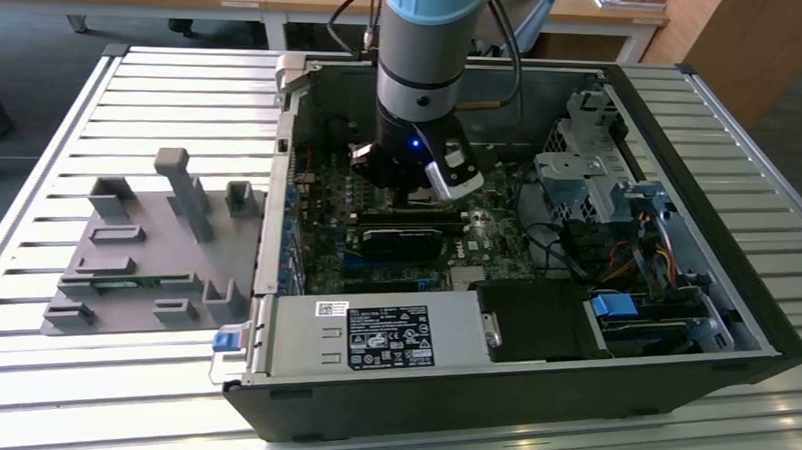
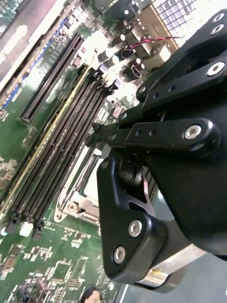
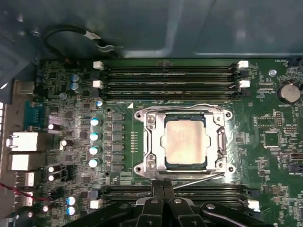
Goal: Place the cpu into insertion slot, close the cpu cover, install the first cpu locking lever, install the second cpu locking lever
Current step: 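Install the second cpu locking lever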
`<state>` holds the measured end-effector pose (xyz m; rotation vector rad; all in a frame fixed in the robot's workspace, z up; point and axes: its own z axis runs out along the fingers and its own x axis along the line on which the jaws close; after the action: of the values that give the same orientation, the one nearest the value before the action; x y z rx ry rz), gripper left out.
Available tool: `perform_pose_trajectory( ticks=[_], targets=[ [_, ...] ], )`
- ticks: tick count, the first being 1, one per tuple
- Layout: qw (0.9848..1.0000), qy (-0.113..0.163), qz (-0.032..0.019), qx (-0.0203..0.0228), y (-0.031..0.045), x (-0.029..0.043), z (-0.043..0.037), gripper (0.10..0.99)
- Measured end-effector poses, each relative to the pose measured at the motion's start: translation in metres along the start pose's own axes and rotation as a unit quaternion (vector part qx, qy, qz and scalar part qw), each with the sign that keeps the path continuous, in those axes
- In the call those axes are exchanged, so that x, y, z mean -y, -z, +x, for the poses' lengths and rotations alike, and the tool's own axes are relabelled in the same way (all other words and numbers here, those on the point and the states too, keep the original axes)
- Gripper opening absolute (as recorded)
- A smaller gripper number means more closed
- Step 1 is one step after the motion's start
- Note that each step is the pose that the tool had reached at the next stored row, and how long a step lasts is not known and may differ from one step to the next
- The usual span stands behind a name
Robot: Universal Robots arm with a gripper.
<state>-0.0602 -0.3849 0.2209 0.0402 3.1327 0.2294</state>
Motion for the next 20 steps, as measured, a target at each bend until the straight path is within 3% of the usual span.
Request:
perform_pose_trajectory(
  ticks=[5, 11, 20],
  targets=[
    [1.0, 0.0, -0.004, -0.0001, -0.0023, 0.0015, 0.0038, 0.106],
    [0.9997, 0.0, -0.0234, -0.0006, -0.0012, 0.0089, 0.0048, 0.106],
    [0.9995, 0.0, -0.0325, -0.0008, -0.0026, 0.0156, 0.0108, 0.106]
  ],
)
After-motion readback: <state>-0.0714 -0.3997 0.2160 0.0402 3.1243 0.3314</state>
